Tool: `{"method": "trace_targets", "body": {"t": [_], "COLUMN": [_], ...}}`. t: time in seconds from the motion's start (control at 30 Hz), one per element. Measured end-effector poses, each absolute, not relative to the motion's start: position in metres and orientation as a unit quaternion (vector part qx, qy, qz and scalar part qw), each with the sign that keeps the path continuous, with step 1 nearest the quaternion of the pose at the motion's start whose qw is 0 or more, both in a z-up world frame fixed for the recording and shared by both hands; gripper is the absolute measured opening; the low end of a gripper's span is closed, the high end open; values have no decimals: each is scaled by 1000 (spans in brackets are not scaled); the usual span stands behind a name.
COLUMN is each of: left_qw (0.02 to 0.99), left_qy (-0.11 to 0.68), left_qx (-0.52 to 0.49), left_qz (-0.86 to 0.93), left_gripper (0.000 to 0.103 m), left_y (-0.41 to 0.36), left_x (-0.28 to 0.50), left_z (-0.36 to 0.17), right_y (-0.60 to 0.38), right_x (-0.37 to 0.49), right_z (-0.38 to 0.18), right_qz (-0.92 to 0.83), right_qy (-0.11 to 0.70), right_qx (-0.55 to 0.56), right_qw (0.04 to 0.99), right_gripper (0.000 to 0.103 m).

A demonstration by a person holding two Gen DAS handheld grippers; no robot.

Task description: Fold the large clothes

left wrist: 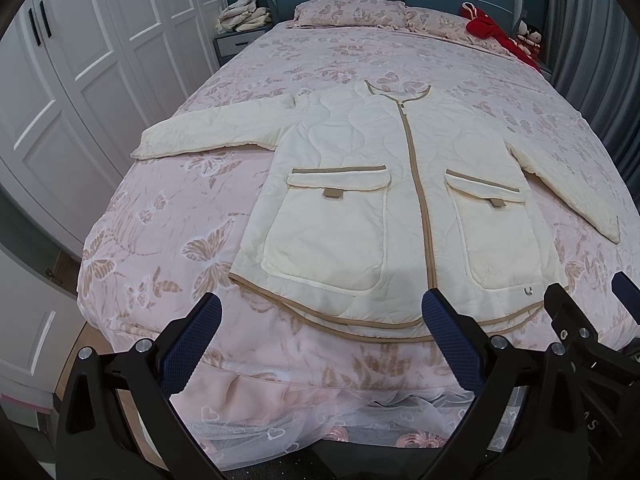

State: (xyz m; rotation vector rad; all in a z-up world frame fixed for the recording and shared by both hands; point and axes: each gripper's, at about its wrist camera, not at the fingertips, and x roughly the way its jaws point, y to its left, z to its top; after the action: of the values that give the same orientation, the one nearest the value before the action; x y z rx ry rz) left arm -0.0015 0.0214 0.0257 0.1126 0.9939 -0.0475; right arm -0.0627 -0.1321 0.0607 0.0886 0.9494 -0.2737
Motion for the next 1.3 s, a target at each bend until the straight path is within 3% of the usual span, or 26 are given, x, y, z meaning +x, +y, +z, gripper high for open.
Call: {"method": "trace_targets", "body": {"t": [0.73,1.3], "left_qw": [874,872], "left_qy": [482,485], "left_qx": [55,60], "left_qz": [-24,-23], "left_gripper": [98,98], "left_y": [16,9], "left_x": [0,33], "left_z": [23,10], "right_y": [-132,-220], "right_x": [-64,-41], "right_z": [58,34], "right_qz": [-132,-178], "right_qy": [460,465], "right_qx": [45,103], "right_qw": [877,861], "right_gripper": [93,92]}}
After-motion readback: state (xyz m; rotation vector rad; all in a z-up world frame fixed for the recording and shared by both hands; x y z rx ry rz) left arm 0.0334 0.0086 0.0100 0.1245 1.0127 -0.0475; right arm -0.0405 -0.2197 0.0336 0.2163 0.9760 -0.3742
